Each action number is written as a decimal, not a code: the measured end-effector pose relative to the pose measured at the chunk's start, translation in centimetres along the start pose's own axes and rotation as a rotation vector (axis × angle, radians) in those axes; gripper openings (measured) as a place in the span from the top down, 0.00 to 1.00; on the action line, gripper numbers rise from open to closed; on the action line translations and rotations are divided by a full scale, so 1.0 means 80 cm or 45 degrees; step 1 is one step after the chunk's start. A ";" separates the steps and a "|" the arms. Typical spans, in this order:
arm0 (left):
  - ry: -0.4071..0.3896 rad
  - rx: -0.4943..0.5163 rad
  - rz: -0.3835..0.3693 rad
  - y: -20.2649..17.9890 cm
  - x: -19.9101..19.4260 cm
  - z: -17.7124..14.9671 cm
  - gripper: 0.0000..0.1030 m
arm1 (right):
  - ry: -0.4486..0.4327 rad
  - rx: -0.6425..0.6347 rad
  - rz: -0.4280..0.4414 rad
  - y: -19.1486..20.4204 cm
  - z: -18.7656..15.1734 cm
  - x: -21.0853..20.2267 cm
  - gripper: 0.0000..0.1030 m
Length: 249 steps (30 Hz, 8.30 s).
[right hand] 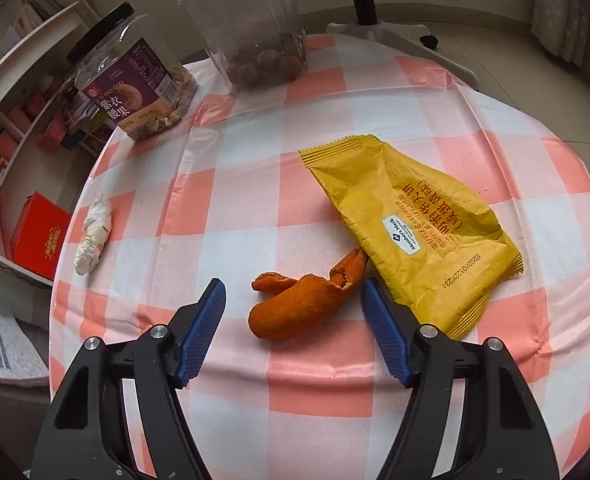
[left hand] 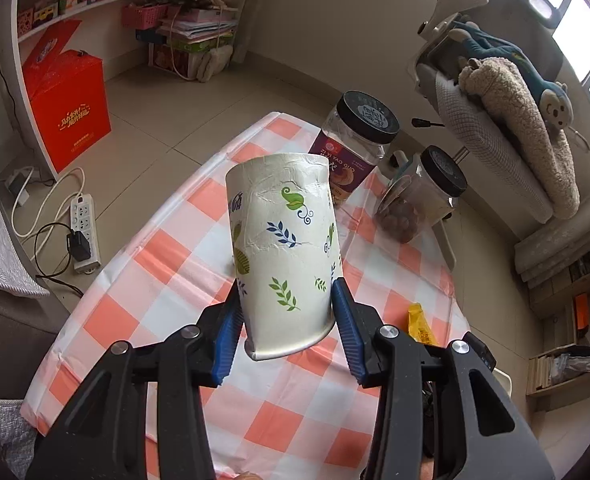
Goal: Collect trash
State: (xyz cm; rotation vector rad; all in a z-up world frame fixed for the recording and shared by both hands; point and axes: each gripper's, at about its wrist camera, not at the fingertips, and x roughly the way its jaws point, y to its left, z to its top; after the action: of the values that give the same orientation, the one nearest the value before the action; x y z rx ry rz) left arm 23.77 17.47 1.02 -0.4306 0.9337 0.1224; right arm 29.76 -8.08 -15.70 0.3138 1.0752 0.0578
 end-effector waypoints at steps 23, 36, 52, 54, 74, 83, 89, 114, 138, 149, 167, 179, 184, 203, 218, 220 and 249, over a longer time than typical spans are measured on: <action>0.142 -0.046 0.081 0.048 0.076 0.021 0.57 | -0.189 -0.294 0.212 -0.008 0.015 -0.176 0.86; 0.131 0.030 -0.191 -0.063 0.048 -0.019 0.57 | -0.341 -0.106 0.229 -0.099 0.034 -0.226 0.86; 0.022 0.401 -0.302 -0.203 -0.001 -0.097 0.57 | -0.536 0.079 0.078 -0.229 0.024 -0.315 0.86; 0.031 0.427 -0.312 -0.217 -0.001 -0.107 0.57 | -0.558 0.109 0.058 -0.248 0.023 -0.325 0.86; 0.156 0.702 -0.495 -0.397 0.004 -0.220 0.55 | -0.758 0.443 -0.205 -0.403 -0.005 -0.406 0.13; 0.241 0.838 -0.544 -0.465 0.029 -0.286 0.52 | -0.829 0.495 -0.324 -0.441 -0.014 -0.432 0.08; 0.210 0.882 -0.584 -0.496 0.038 -0.307 0.27 | -0.835 0.538 -0.338 -0.456 -0.018 -0.437 0.07; -0.040 0.647 0.151 -0.284 0.102 -0.132 0.15 | -0.643 0.003 -0.503 -0.238 0.030 -0.324 0.07; 0.297 0.432 0.352 -0.015 0.287 0.033 0.53 | 0.017 -0.413 -0.096 -0.066 0.063 -0.052 0.07; 0.312 0.408 0.285 0.006 0.292 0.038 0.59 | 0.124 -0.521 -0.120 -0.052 0.044 0.017 0.29; 0.110 0.422 0.210 -0.043 0.111 0.019 0.59 | -0.092 -0.428 0.091 -0.045 0.025 -0.145 0.77; 0.066 0.383 0.123 -0.076 0.024 -0.072 0.59 | -0.266 -0.354 0.073 -0.113 0.007 -0.253 0.77; 0.044 0.359 0.062 -0.095 0.010 -0.099 0.59 | -0.331 -0.295 -0.011 -0.161 0.005 -0.276 0.76; 0.045 0.618 -0.190 -0.261 0.007 -0.176 0.59 | -0.500 0.198 -0.305 -0.364 0.011 -0.344 0.33; 0.253 0.814 -0.462 -0.477 0.038 -0.287 0.57 | -0.698 0.394 -0.443 -0.455 -0.028 -0.434 0.07; 0.277 0.808 -0.508 -0.503 0.037 -0.292 0.55 | -0.722 0.397 -0.465 -0.459 -0.031 -0.444 0.07; -0.527 0.631 -0.081 -0.235 -0.121 -0.266 0.07 | -0.862 -0.102 -0.501 -0.199 -0.134 -0.401 0.07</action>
State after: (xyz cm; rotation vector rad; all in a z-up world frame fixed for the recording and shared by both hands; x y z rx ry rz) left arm 7.35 -7.55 3.52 0.0294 0.5143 -0.0777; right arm 3.42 -27.21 2.61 0.0316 0.4439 -0.3365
